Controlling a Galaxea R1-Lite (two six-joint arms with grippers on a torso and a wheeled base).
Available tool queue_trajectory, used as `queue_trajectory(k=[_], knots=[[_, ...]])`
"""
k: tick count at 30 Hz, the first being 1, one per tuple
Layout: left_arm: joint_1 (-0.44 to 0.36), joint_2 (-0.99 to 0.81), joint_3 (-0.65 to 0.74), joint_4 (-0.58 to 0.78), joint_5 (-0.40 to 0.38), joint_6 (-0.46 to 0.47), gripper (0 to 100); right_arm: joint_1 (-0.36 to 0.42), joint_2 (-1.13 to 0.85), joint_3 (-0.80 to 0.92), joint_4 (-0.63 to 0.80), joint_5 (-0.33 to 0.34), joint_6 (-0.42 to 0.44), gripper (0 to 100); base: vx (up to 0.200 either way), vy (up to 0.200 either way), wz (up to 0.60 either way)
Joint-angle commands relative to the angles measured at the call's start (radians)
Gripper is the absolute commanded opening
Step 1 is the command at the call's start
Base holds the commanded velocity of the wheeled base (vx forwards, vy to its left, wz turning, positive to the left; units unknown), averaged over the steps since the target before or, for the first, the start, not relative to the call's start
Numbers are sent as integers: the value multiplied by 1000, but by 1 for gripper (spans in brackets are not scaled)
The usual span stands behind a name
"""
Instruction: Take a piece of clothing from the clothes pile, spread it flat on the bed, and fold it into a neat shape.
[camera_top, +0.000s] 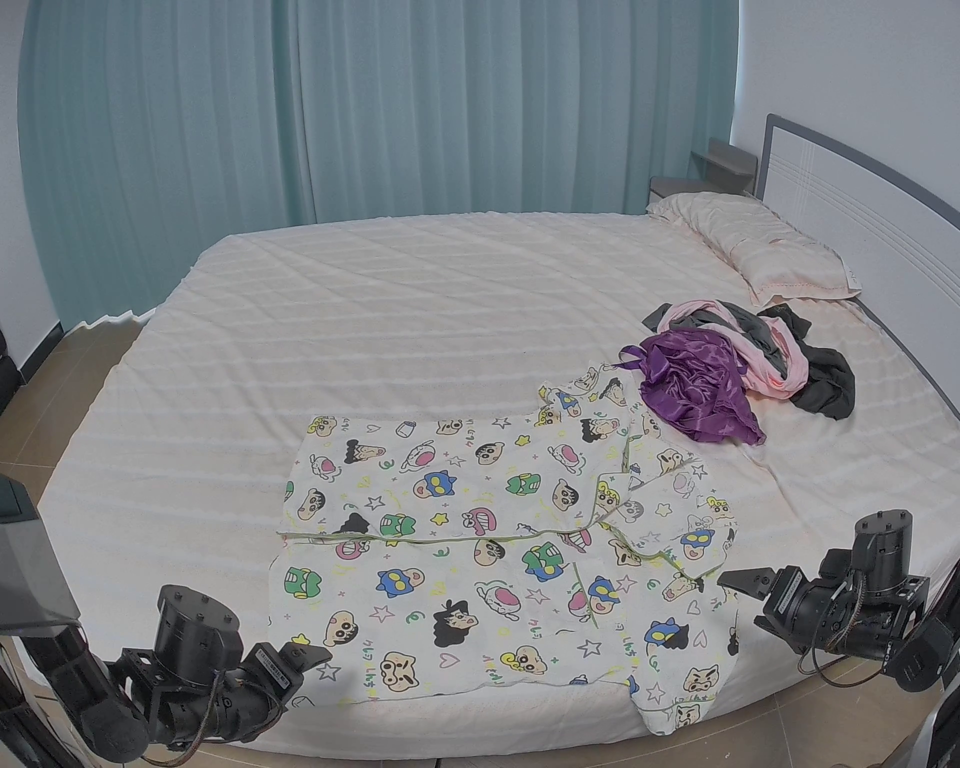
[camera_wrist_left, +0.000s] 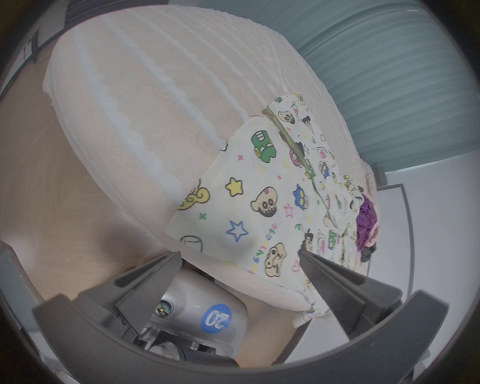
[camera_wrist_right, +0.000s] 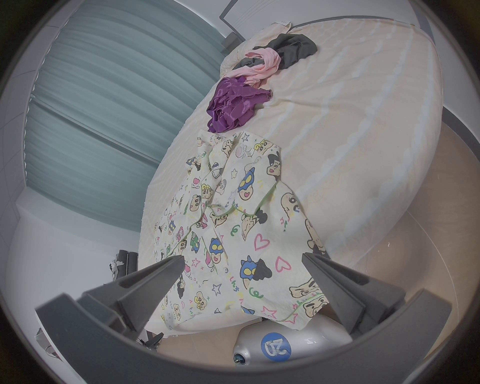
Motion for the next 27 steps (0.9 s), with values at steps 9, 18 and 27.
queue_trajectory(k=[9,18,27], knots=[[-93,186,19,-38,151,-6,100,4,9,2,0,2,-2,100,0,0,0],[-84,318,19,-177,214,-6,100,4,10,0,0,4,0,100,0,0,0],[-67,339,17,-209,237,-7,100,4,18,2,0,5,0,100,0,0,0]])
